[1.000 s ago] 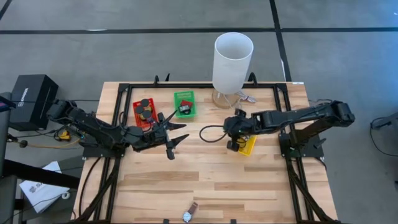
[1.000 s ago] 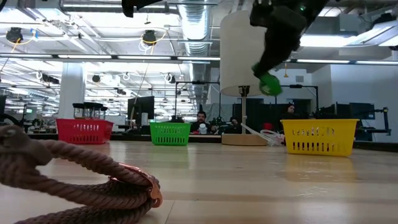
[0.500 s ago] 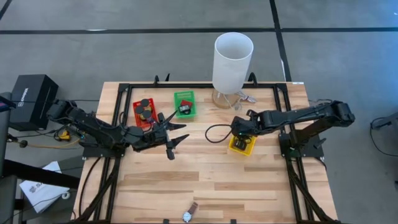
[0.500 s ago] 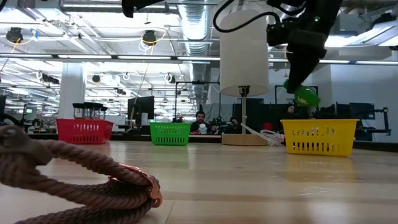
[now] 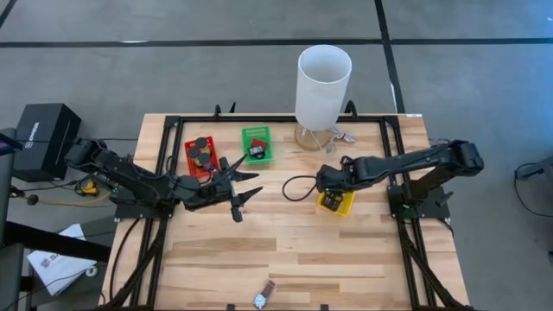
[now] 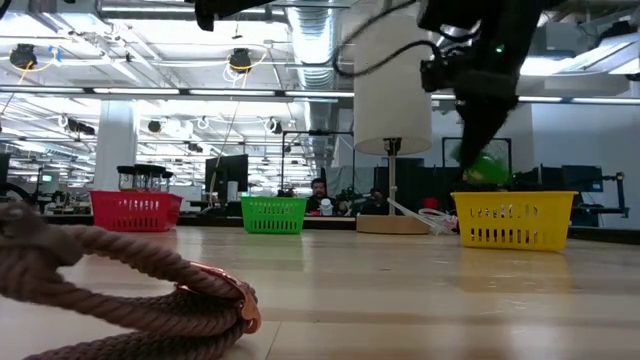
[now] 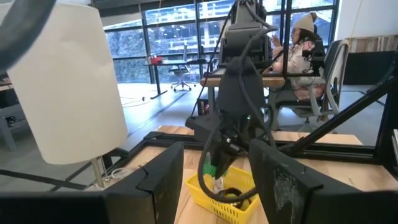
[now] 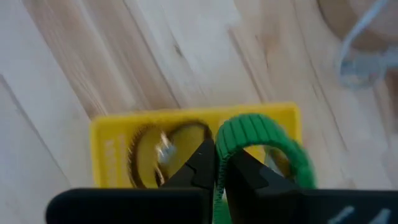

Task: Pick & Place Office items
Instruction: Put the green wrist watch into the yellow bin

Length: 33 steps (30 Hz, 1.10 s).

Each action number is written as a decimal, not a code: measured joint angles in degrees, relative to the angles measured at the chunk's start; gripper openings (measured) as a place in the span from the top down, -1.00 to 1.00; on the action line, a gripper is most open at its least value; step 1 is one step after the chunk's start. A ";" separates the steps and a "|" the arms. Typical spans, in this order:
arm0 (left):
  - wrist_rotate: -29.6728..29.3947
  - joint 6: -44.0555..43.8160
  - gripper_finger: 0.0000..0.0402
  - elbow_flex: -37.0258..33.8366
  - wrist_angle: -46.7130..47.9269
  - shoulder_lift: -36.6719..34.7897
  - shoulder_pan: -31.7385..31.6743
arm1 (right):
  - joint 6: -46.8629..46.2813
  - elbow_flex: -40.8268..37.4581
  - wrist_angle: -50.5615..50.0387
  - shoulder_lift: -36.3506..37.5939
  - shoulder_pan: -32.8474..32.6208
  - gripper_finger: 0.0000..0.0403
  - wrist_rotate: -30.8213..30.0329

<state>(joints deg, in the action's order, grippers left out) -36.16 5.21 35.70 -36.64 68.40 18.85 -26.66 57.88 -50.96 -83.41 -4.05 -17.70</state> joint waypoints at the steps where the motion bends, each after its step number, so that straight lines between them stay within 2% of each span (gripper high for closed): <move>1: 0.04 -0.02 0.12 0.00 0.04 0.00 -0.02 | -0.60 -0.02 -1.36 -0.50 0.00 0.93 0.16; 13: 0.17 -0.17 0.12 0.07 1.43 0.00 -0.02 | -0.87 0.15 -0.76 -5.95 0.00 0.92 3.21; 18: 0.25 -0.81 0.12 0.07 2.30 0.00 0.02 | -0.83 0.35 -0.42 -8.61 0.00 0.90 8.42; 26: 0.52 -1.64 0.12 0.07 3.60 0.00 0.02 | -0.39 0.70 -2.17 -12.02 -0.42 0.75 10.38; 33: 0.52 -1.64 0.12 0.09 4.55 0.00 0.02 | -0.37 2.13 -5.05 -11.87 -0.24 0.62 10.35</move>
<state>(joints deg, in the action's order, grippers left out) -35.64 3.57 35.79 -32.09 68.40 18.87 -27.03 60.02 -56.01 -95.29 -4.29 -7.35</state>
